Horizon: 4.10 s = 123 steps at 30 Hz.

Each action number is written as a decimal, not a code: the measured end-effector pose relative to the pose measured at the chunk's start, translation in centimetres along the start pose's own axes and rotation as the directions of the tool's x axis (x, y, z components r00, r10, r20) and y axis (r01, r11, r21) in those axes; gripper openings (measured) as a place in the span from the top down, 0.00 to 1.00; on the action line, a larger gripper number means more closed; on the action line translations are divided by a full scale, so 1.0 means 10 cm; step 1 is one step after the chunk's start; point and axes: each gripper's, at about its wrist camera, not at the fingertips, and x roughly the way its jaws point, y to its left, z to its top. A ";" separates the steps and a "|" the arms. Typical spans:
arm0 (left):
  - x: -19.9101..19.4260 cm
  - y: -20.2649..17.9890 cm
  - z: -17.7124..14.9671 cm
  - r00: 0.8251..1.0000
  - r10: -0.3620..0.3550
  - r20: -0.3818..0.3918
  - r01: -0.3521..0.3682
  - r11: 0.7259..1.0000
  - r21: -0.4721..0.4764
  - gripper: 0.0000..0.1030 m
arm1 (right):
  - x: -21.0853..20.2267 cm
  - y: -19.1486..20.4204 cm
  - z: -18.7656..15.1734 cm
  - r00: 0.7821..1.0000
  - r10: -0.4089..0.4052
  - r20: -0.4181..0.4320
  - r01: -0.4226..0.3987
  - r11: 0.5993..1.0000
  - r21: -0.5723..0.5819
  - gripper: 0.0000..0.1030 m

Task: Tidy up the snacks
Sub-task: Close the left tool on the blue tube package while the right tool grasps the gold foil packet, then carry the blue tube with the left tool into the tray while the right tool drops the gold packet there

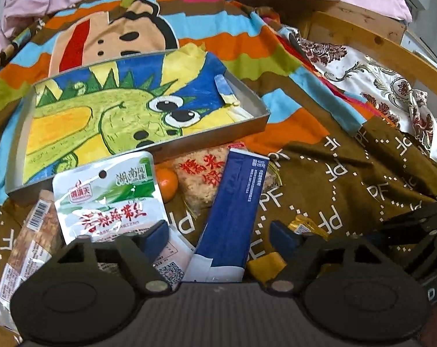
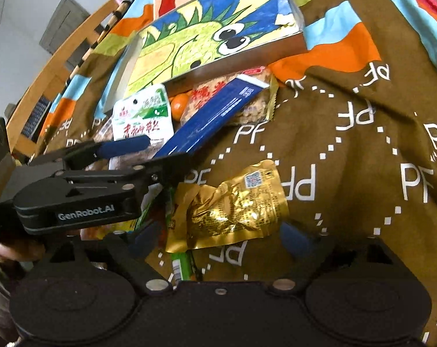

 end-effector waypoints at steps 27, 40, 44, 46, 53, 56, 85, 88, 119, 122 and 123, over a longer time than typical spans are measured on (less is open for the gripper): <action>0.28 0.07 0.08 0.996 -0.021 -0.088 0.019 0.999 -0.029 0.60 | 0.11 -0.07 0.03 0.997 0.080 0.001 -0.080 0.990 0.113 0.40; 0.13 0.31 0.03 0.997 0.004 -0.079 -0.015 0.990 -0.138 0.60 | 0.22 -0.08 0.17 0.991 0.116 0.060 -0.126 0.973 0.193 0.54; 0.19 0.30 0.04 0.996 0.012 -0.084 -0.024 0.990 -0.140 0.60 | 0.24 -0.06 0.18 0.991 0.113 0.070 -0.124 0.976 0.180 0.65; 0.18 0.26 0.04 0.996 0.032 -0.079 -0.043 0.990 -0.135 0.61 | 0.23 -0.06 0.17 0.991 0.113 0.076 -0.125 0.978 0.170 0.73; 0.05 0.16 0.02 0.994 0.090 -0.061 -0.098 0.986 -0.137 0.64 | 0.10 0.07 0.14 0.988 0.089 0.129 -0.098 0.993 0.070 0.83; -0.05 0.16 0.02 0.994 0.107 -0.037 -0.112 0.982 -0.155 0.64 | 0.05 0.09 0.12 0.986 0.089 0.139 -0.097 0.994 0.057 0.84; -0.14 0.53 0.83 0.932 0.297 0.208 -0.222 0.921 -0.320 0.64 | -0.16 0.19 1.00 0.859 0.176 0.481 -0.192 0.981 -0.014 0.86; 0.00 0.60 0.95 0.931 0.300 0.210 -0.227 0.923 -0.312 0.64 | -0.03 0.17 1.24 0.840 0.171 0.514 -0.189 0.982 -0.017 0.86; 0.99 0.80 1.13 0.945 0.323 0.058 -0.282 0.889 -0.361 0.41 | 0.82 -0.29 1.76 0.949 0.041 0.313 -0.060 0.997 0.053 0.56; 0.87 0.80 1.10 0.940 0.333 0.074 -0.282 0.880 -0.382 0.32 | 0.77 -0.23 1.76 0.952 0.027 0.304 -0.034 0.999 0.017 0.43; 0.82 0.81 1.09 0.939 0.336 0.080 -0.281 0.878 -0.388 0.30 | 0.75 -0.20 1.76 0.952 0.025 0.305 -0.027 1.000 0.002 0.39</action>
